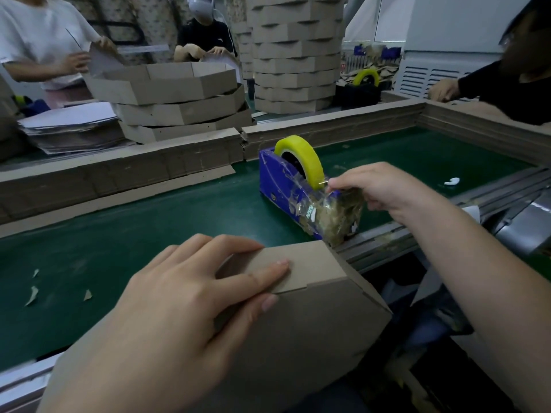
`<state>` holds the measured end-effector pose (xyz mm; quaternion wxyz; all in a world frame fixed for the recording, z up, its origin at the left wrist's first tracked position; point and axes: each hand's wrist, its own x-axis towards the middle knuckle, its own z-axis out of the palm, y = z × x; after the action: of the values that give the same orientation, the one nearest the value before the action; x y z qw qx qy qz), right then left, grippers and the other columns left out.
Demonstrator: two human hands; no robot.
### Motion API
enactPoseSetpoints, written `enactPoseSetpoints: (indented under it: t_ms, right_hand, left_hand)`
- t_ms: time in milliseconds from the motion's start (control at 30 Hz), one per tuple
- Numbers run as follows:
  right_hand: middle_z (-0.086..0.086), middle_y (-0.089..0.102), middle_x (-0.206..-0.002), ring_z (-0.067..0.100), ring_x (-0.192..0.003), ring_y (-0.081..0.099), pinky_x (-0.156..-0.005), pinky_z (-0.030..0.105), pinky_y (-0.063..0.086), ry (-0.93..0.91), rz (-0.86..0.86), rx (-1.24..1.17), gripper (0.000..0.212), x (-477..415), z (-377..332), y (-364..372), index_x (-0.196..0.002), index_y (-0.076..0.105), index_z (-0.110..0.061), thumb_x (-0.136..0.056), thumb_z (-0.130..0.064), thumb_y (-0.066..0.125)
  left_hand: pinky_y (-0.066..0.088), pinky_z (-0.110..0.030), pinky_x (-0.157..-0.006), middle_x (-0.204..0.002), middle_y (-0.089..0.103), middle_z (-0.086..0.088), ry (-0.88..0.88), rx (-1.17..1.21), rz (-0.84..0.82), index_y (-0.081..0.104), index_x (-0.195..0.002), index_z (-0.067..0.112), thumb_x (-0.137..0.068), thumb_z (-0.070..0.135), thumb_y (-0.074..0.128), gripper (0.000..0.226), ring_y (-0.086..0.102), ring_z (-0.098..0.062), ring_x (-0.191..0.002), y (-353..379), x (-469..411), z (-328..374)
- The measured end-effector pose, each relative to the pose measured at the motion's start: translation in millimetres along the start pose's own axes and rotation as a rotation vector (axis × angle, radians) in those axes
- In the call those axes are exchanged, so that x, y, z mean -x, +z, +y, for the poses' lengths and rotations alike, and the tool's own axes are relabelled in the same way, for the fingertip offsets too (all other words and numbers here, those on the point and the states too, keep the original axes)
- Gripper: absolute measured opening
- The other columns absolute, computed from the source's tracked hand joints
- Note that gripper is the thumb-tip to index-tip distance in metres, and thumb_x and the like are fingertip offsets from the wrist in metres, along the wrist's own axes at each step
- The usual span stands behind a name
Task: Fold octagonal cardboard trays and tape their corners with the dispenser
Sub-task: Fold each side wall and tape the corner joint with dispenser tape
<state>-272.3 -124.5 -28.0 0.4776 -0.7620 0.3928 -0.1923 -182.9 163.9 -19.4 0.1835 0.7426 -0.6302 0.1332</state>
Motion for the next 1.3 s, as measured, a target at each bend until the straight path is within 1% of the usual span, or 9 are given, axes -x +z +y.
enactPoseSetpoints:
  t_ms: [100,200,500,600,767,900,1100,1167,1300]
  right_hand:
    - [-0.004,0.062,-0.064,0.006,-0.048,0.031,-0.046,0.020,0.022,0.074,0.000,-0.313,0.011,-1.6,-0.4,-2.3,-0.071,0.076,-0.014,-0.076,-0.024,0.076]
    - [-0.014,0.056,-0.048,0.002,-0.038,0.029,-0.045,0.014,0.029,0.168,0.000,-0.497,0.020,-1.6,-3.1,-4.0,-0.062,0.076,-0.016,-0.081,-0.023,0.071]
    - [-0.007,0.058,-0.050,0.001,-0.044,0.041,-0.059,0.019,0.040,-0.097,0.166,-0.935,0.047,9.5,30.0,13.6,-0.038,0.062,-0.016,-0.083,-0.002,0.057]
    - [-0.005,0.055,-0.049,0.002,-0.045,0.041,-0.060,0.019,0.042,-0.151,0.187,-1.013,0.047,10.6,39.2,18.0,-0.037,0.060,-0.015,-0.081,0.001,0.055]
    - [-0.004,0.043,-0.048,0.006,-0.049,0.044,-0.060,0.023,0.040,-0.232,0.205,-0.980,0.027,11.3,40.1,20.7,-0.038,0.049,-0.017,-0.062,-0.006,0.056]
    - [0.000,0.034,-0.052,0.008,-0.052,0.042,-0.068,0.026,0.046,-0.265,0.208,-1.018,0.026,15.1,49.7,19.5,-0.040,0.040,-0.015,-0.061,-0.002,0.050]
    - [0.000,0.035,-0.062,0.011,-0.064,0.041,-0.075,0.029,0.043,-0.349,0.211,-0.865,0.038,20.4,62.7,23.7,-0.041,0.042,-0.017,-0.070,0.005,0.053]
    - [-0.005,0.040,-0.064,0.010,-0.066,0.042,-0.073,0.028,0.041,-0.388,0.283,-0.615,0.045,23.1,70.2,20.4,-0.041,0.047,-0.019,-0.076,0.006,0.060]
    - [0.003,0.042,-0.072,0.012,-0.062,0.043,-0.061,0.016,0.035,-0.357,0.457,0.030,0.026,27.8,80.4,9.8,-0.056,0.058,0.000,-0.077,-0.001,0.073]
  left_hand:
    - [0.055,-0.037,-0.067,-0.116,0.063,0.015,0.024,0.003,-0.012,0.066,-0.118,0.046,-0.091,0.048,0.043,0.036,0.064,-0.016,-0.097,-0.9,-0.8,-1.9]
    - [0.054,-0.038,-0.065,-0.116,0.063,0.015,0.028,0.003,-0.010,0.065,-0.119,0.047,-0.091,0.048,0.043,0.036,0.064,-0.017,-0.096,-1.1,-1.1,-2.7]
    - [0.054,-0.041,-0.067,-0.115,0.063,0.016,0.012,0.013,-0.017,0.066,-0.118,0.047,-0.091,0.049,0.043,0.035,0.064,-0.017,-0.095,-0.8,-0.9,-3.1]
    - [0.054,-0.041,-0.068,-0.116,0.062,0.017,0.014,0.018,-0.014,0.065,-0.119,0.047,-0.091,0.049,0.043,0.035,0.063,-0.016,-0.096,-0.9,-0.8,-2.8]
    - [0.055,-0.041,-0.068,-0.115,0.063,0.016,0.013,0.025,-0.008,0.065,-0.119,0.047,-0.091,0.049,0.043,0.036,0.064,-0.016,-0.096,-0.7,-2.0,-1.5]
    - [0.055,-0.040,-0.067,-0.115,0.063,0.016,0.014,0.021,-0.013,0.066,-0.118,0.046,-0.091,0.049,0.043,0.036,0.064,-0.016,-0.095,-1.0,-3.1,0.1]
    - [0.055,-0.040,-0.067,-0.115,0.063,0.017,0.007,0.024,-0.019,0.066,-0.118,0.047,-0.091,0.051,0.042,0.036,0.064,-0.016,-0.097,-1.2,-3.9,0.9]
    - [0.055,-0.040,-0.068,-0.115,0.063,0.018,0.004,0.032,-0.015,0.066,-0.117,0.046,-0.090,0.051,0.043,0.036,0.064,-0.015,-0.097,-1.0,-3.6,0.9]
    - [0.055,-0.040,-0.071,-0.115,0.063,0.019,-0.001,0.048,-0.007,0.068,-0.114,0.044,-0.090,0.051,0.045,0.035,0.064,-0.013,-0.099,-0.5,-4.0,-0.2]
